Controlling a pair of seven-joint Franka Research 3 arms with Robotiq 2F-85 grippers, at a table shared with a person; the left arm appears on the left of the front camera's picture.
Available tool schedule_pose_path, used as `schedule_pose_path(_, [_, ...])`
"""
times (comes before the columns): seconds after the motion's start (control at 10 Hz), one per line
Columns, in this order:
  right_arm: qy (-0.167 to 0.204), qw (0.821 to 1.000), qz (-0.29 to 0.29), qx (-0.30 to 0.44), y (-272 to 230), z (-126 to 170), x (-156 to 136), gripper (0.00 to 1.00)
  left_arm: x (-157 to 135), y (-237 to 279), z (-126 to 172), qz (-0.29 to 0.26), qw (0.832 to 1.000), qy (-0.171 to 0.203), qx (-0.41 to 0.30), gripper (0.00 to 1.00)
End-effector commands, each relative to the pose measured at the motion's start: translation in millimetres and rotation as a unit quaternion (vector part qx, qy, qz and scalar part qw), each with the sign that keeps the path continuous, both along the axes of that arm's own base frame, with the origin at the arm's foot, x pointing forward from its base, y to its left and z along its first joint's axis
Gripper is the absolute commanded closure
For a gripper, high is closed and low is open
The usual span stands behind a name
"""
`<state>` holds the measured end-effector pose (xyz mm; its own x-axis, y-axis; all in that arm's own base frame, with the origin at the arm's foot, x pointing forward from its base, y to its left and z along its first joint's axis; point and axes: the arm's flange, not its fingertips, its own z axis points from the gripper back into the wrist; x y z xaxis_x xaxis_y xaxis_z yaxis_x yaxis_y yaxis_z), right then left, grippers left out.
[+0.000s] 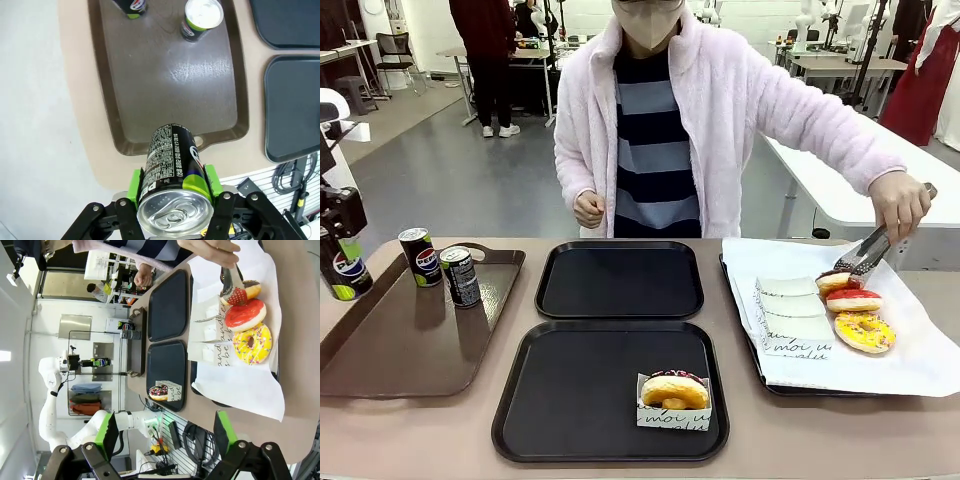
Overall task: Set up donuts and drinks on trays.
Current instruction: Pick up one Pepsi coke and place it on the Flat Tray.
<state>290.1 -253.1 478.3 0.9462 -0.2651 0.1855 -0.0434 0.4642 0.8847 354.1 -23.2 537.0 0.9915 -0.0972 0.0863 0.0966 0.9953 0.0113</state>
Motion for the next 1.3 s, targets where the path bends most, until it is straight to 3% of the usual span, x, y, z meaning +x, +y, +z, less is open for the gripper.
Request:
schedule_pose_path(0.0, [-0.007,1.000,-0.001,0.006,0.1,-0.9,0.9,0.00,-12.0,-51.1,-6.1,-0.041,0.999,-0.008,-0.005,0.42])
schedule_pose_path(0.3, [-0.007,1.000,-0.001,0.006,0.1,-0.9,0.9,0.00,-39.3,-158.6,-33.9,-0.119,0.993,-0.007,0.013,0.42])
schedule_pose_path(0.7, [-0.007,1.000,-0.001,0.006,0.1,-0.9,0.9,0.00,-45.0,-275.0,-102.5,-0.188,0.981,0.008,0.044,0.42])
schedule_pose_path(1.2, [-0.007,1.000,-0.001,0.006,0.1,-0.9,0.9,0.00,-35.8,-316.8,-150.1,-0.238,0.970,0.001,0.042,0.42])
